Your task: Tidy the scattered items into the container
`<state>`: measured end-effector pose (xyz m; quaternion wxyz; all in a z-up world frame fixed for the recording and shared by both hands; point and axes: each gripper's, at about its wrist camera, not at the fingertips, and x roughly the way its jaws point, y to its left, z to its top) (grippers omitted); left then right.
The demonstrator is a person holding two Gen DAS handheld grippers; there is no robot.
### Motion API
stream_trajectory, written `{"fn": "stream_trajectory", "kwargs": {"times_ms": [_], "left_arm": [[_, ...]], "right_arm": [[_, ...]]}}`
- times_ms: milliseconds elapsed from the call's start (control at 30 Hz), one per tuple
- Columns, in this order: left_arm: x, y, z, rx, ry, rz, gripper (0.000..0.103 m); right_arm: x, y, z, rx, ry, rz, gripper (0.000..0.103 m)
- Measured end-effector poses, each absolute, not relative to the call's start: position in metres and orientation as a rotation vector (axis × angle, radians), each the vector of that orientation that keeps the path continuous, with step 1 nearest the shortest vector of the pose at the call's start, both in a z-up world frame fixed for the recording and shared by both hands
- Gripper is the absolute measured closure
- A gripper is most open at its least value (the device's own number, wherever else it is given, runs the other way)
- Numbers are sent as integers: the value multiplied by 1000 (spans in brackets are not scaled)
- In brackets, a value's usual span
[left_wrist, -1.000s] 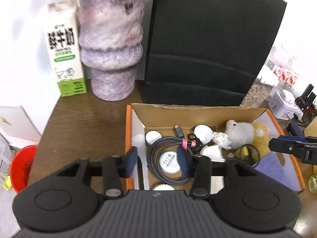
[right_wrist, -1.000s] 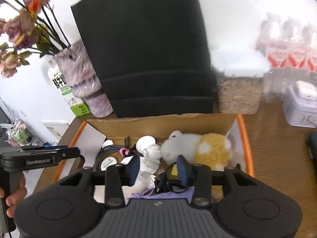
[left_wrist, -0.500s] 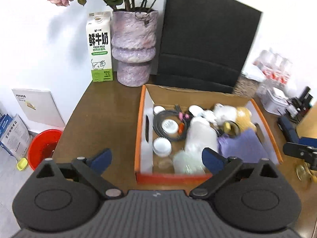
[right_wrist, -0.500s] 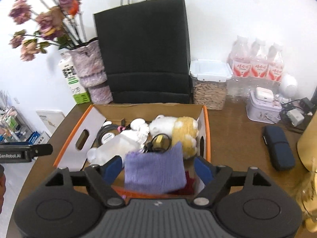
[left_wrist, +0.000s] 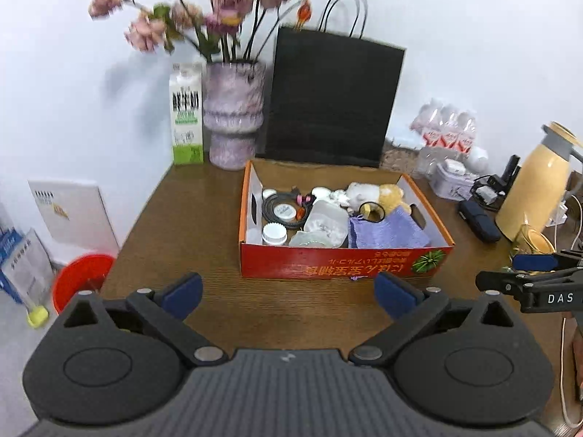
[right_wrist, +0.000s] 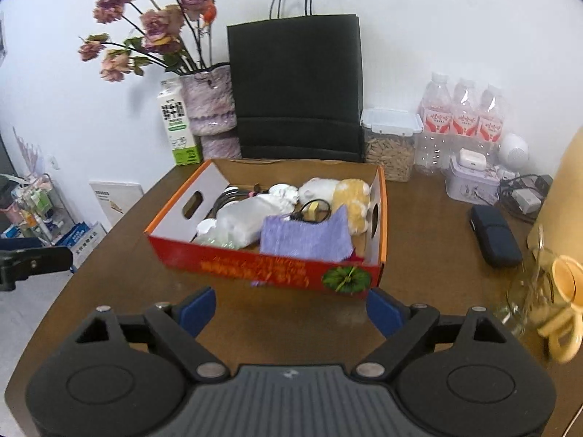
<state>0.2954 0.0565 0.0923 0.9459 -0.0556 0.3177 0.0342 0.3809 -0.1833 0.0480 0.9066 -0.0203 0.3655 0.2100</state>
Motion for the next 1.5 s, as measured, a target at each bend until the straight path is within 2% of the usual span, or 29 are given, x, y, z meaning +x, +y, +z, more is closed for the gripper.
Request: {"fn": "stream_trajectory", "kwargs": {"times_ms": [267, 700, 1033, 1500], "left_arm": [[228, 40, 81, -48, 562, 74, 0], [153, 17, 41, -40, 487, 67, 0], [128, 17, 3, -130, 539, 44, 0], [103, 5, -13, -156, 518, 194, 0]], "right_arm": [[318, -201, 40, 20, 748, 509, 13], [236, -219, 19, -11, 608, 432, 12], [182, -209, -18, -20, 641, 454, 12], [133, -204, -39, -34, 602, 392, 12]]}}
